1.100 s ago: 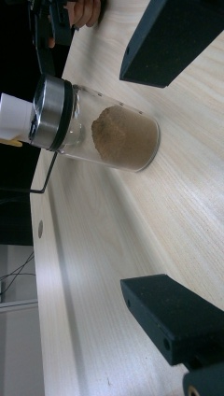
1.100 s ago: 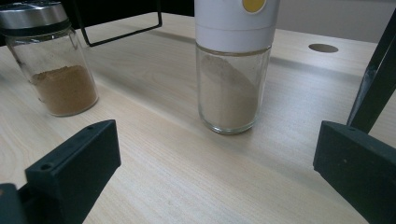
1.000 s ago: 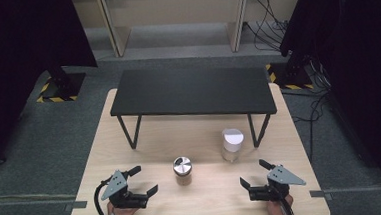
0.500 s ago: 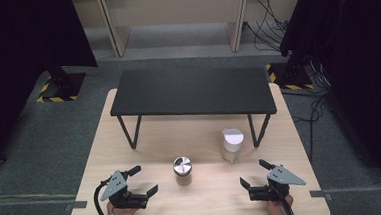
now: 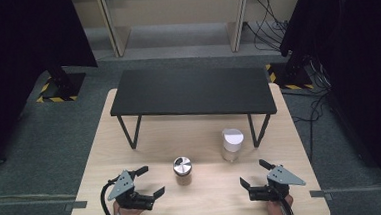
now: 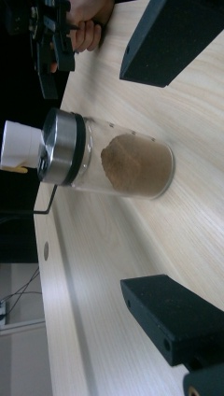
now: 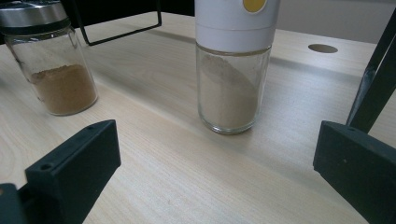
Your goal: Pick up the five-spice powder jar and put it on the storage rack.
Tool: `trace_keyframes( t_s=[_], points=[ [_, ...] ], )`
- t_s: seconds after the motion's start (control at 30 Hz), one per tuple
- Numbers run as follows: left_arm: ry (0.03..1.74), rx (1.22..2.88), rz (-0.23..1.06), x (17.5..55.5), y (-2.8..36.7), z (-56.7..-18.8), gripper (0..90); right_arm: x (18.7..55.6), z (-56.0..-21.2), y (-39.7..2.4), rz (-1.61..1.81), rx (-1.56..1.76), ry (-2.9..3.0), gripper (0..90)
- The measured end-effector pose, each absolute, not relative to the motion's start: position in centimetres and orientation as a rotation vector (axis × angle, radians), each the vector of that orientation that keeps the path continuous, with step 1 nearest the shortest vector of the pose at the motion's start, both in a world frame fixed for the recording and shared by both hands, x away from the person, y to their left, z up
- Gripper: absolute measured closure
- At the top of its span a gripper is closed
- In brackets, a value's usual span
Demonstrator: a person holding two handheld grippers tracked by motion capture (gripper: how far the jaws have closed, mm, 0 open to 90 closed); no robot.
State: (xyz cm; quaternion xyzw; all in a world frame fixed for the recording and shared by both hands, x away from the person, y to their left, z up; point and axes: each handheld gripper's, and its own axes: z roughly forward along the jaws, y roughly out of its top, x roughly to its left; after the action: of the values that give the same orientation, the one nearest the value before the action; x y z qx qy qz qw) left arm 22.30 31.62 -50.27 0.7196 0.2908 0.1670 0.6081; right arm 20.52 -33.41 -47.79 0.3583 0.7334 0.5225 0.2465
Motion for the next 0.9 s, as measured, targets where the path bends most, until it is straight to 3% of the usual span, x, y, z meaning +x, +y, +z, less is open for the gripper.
trace_keyframes(
  t_s=[0.9],
  points=[
    [0.594,1.677,0.332,24.6,27.7,-49.3,2.2,20.5,-47.8,-33.4,1.421,0.979,2.0,0.6]
  ],
)
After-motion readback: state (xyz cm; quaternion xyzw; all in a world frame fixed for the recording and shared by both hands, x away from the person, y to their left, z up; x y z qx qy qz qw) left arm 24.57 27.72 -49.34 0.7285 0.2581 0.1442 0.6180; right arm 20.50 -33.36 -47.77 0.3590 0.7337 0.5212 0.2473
